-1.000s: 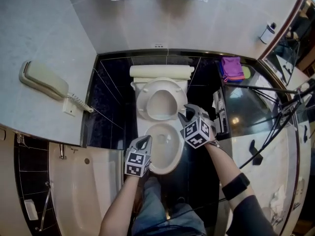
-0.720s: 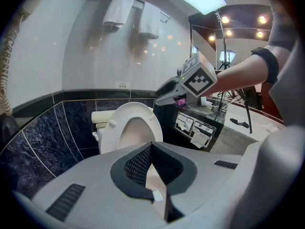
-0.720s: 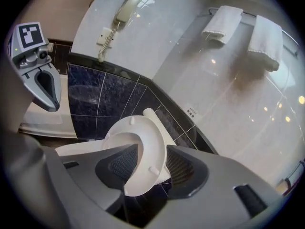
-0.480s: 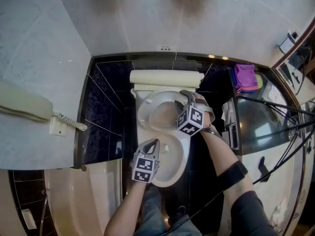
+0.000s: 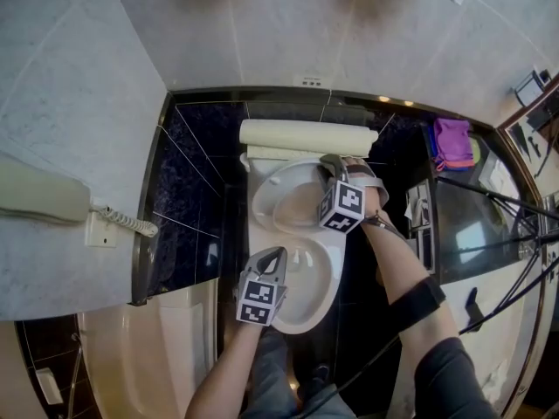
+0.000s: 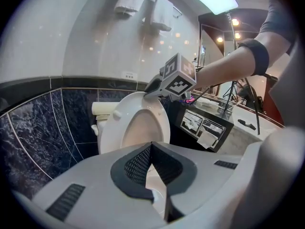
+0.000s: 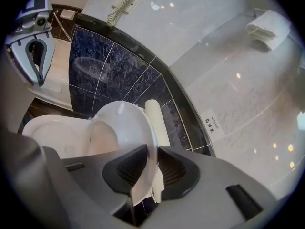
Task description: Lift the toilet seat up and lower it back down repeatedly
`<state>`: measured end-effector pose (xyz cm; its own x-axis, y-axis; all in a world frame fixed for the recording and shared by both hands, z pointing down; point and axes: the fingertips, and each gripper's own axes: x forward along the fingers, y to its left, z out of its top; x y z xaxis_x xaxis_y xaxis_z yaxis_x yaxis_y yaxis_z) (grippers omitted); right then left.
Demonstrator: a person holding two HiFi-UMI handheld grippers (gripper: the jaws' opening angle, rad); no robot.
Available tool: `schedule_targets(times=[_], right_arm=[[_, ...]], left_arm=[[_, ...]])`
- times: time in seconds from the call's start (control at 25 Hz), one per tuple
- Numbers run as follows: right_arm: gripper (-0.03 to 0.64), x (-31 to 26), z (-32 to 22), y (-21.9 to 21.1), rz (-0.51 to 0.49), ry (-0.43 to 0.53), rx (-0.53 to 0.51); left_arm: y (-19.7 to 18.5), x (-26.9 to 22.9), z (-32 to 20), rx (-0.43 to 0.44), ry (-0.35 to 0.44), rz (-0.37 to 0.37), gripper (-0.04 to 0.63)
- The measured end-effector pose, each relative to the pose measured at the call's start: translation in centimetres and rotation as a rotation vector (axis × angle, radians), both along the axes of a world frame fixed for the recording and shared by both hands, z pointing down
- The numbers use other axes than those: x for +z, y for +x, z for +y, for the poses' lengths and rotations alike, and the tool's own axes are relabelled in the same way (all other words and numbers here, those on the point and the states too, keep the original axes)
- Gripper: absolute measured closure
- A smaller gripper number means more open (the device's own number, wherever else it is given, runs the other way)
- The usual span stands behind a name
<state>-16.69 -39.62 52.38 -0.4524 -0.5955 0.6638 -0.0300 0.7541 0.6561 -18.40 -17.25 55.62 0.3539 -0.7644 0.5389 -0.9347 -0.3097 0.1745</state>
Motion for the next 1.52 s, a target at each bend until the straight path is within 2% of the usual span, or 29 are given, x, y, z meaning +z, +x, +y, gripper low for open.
schedule_targets(times=[0.28, 0.56, 1.04, 1.24, 1.52], right_arm=[[0.528, -0.3, 0.7, 0.2, 0.006, 0.016, 0.0], [0.534, -1.4, 5.1, 1.1, -0.005, 0.024, -0.029], [0.542, -1.7, 19.0, 4.3, -0.037, 0.047, -0.071], [0.541, 0.1, 25.4, 5.7, -0.044, 0.033, -0.079], [0.529, 3.9, 32.9, 7.5, 0.005, 0.006, -0.13]], left_arm=[[-0.3, 0.5, 0.1, -0.01, -0.012, -0.002, 0.603], [0.3, 0.9, 1.3, -0.029, -0.025, -0.014, 0.603], [4.0, 1.9, 6.0, -0.068, -0.055, -0.03, 0.603], [5.0, 2.8, 8.0, -0.099, -0.071, -0.038, 0.603], [5.3, 4.8, 10.8, -0.152, -0.091, -0.051, 0.603]])
